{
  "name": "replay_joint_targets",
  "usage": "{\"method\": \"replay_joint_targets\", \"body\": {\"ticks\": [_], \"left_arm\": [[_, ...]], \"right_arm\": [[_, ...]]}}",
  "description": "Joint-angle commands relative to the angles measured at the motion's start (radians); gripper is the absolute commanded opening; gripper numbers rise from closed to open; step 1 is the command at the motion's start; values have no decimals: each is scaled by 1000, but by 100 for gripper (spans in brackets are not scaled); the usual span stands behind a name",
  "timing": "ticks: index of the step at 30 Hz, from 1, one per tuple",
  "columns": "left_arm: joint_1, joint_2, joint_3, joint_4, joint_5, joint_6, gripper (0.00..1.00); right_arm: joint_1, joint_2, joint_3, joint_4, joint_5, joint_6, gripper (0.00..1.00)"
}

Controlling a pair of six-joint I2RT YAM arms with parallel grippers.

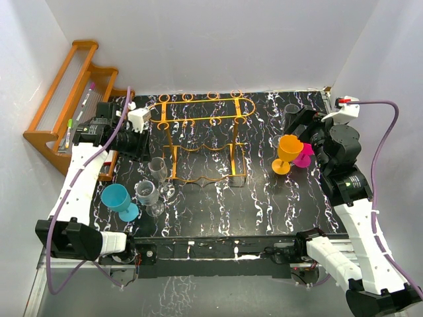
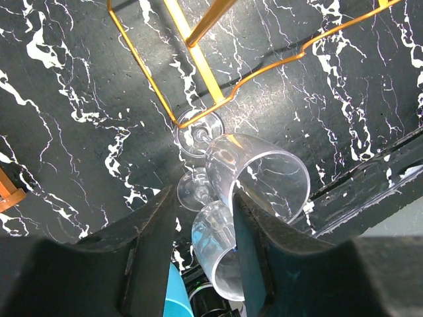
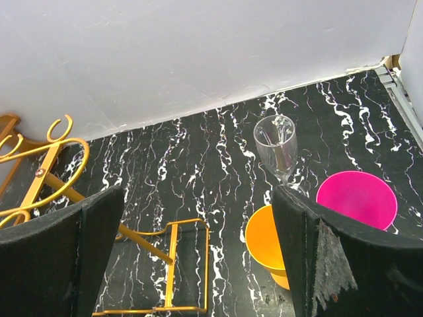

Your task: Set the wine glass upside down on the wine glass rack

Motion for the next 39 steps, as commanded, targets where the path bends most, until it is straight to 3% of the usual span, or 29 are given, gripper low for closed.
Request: {"method": "replay_joint_targets", "body": {"ticks": [1, 6, 13, 22, 39], "left_arm": [[8, -47, 16, -39, 12, -3, 41], [44, -60, 45, -43, 48, -17, 47], [60, -114, -44, 60, 58, -108, 55], [57, -168, -146, 162, 119, -183, 53], [47, -168, -241, 219, 42, -214, 45]], "right_arm": [[2, -16, 2, 38, 7, -4, 98], [2, -11, 4, 37, -4, 0, 98], [2, -16, -2, 38, -9, 8, 98], [2, -40, -17, 30, -24, 29, 98], [0, -58, -14, 20, -8, 27, 98]]}}
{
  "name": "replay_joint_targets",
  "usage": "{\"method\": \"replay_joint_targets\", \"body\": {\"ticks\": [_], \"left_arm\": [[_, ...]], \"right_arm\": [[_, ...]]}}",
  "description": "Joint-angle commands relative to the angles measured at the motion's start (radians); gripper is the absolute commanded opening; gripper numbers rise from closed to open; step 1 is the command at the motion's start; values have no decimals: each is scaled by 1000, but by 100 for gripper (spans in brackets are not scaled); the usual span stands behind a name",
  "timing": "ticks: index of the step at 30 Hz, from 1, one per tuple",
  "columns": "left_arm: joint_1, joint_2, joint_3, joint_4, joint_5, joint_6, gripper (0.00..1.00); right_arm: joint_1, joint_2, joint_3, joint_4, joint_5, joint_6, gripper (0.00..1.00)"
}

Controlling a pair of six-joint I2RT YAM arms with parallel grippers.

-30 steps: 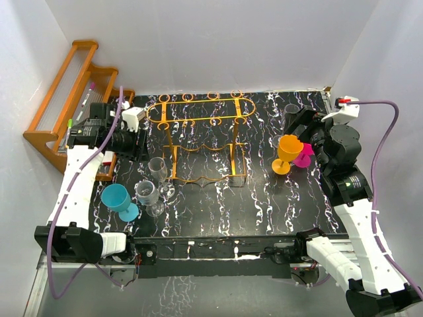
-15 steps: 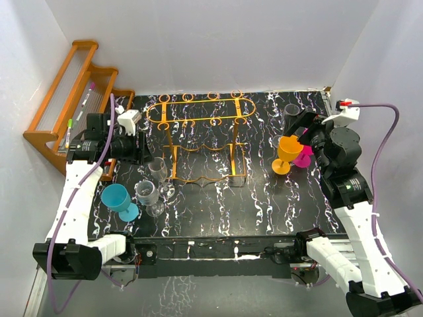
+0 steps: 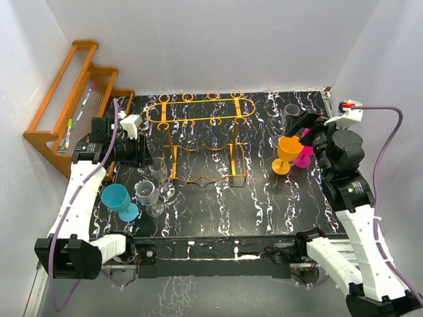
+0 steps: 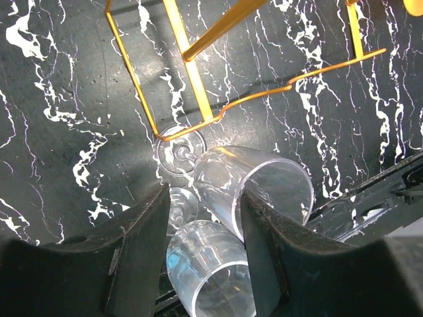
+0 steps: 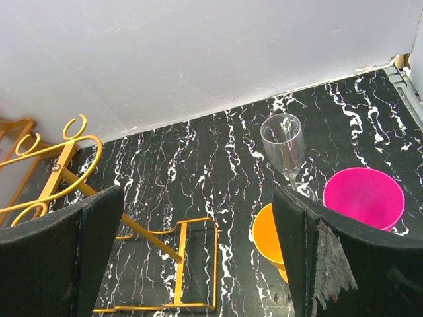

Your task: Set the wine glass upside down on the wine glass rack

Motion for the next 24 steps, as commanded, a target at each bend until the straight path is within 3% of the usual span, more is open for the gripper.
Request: {"method": "replay_joint_targets", "body": {"ticks": [1, 14, 17, 23, 24], "left_arm": [[-5, -12, -20, 24, -25, -21, 44], [-8, 31, -20, 21, -41, -22, 38], [-8, 27, -30, 23, -38, -19, 30], [-10, 16, -24, 4, -62, -8, 0], [-10, 12, -22, -1, -65, -7, 0]], "right_arm": [[1, -14, 6, 22, 6, 0, 98], [1, -28, 7, 17, 18, -4, 98], [2, -27, 14, 16, 18, -2, 98], [1, -20, 49, 6, 8, 2, 98], [1, -18, 55, 3, 7, 3, 98]]}}
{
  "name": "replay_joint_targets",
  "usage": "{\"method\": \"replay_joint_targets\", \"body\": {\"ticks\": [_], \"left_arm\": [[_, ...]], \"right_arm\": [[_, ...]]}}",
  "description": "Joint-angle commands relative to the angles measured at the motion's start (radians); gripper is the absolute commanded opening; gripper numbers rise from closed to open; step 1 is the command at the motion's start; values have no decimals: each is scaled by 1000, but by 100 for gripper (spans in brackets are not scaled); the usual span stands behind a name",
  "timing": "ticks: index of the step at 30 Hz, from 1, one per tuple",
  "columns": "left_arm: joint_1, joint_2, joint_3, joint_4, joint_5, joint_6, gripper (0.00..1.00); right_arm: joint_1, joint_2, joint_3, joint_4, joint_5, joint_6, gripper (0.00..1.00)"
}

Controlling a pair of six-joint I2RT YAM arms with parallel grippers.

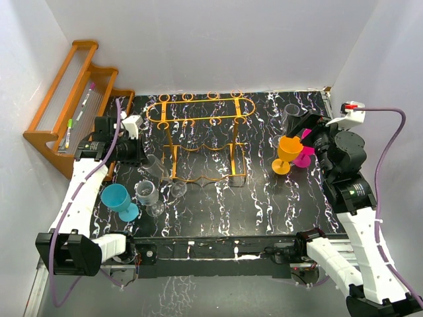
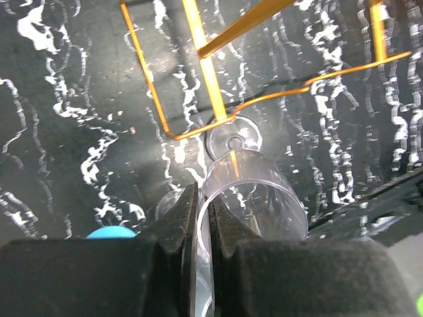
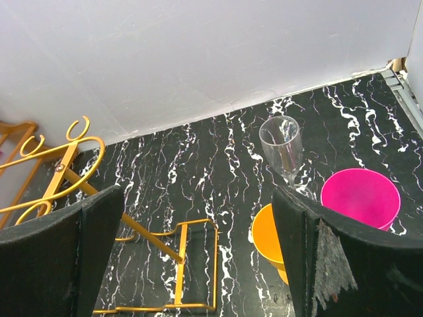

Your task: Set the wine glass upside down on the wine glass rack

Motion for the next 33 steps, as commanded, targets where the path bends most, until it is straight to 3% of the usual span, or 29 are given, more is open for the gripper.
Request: {"method": "replay_joint_targets", "body": {"ticks": [1, 16, 28, 33], "left_arm": [[-5, -18, 0, -40, -17, 15, 0], [-5, -67, 186, -197, -7, 105, 0], [-4, -109, 531, -422, 213, 204, 0], [-5, -150, 671, -389, 317, 183, 0]], "right_arm": [[1, -1, 60, 6, -1, 2, 98], [2, -38, 121, -29, 20, 11, 98], [2, -5, 364, -82, 109, -98, 98], [2, 19, 419, -66, 89, -80, 98]]}}
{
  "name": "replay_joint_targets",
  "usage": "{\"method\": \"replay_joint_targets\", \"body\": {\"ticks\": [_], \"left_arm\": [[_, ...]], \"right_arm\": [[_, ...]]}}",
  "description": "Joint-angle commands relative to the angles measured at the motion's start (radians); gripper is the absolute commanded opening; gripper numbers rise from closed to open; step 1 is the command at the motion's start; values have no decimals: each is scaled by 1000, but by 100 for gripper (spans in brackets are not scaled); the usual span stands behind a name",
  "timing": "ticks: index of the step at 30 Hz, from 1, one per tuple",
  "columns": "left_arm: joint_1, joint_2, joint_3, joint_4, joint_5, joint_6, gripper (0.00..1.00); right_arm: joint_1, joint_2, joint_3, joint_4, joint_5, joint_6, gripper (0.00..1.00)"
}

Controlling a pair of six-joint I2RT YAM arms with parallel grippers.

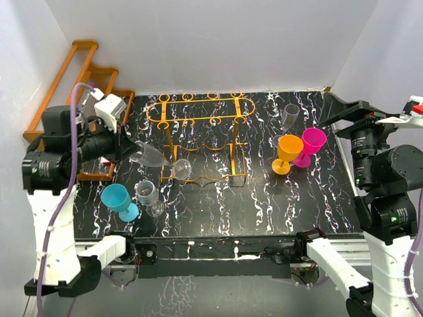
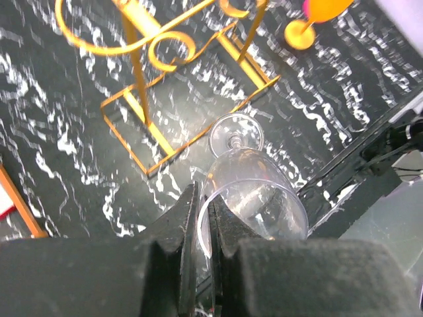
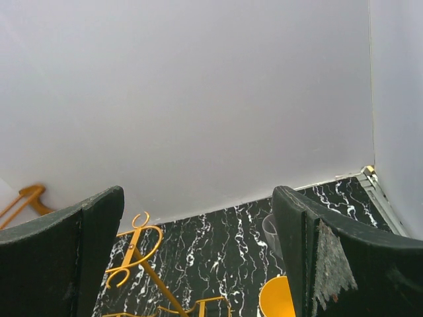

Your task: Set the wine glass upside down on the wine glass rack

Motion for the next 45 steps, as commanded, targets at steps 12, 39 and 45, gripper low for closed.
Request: {"method": "replay_joint_targets", "body": {"ticks": [12, 39, 45], "left_arm": [[3, -56, 296, 476, 137, -122, 0], [13, -25, -488, 2601, -23, -110, 0], [9, -30, -570, 2679, 20, -109, 0]], "right_arm": [[2, 233, 330, 14, -217, 27, 98], [271, 717, 216, 1152, -699, 647, 83], [355, 863, 247, 1471, -570, 663, 80]]}}
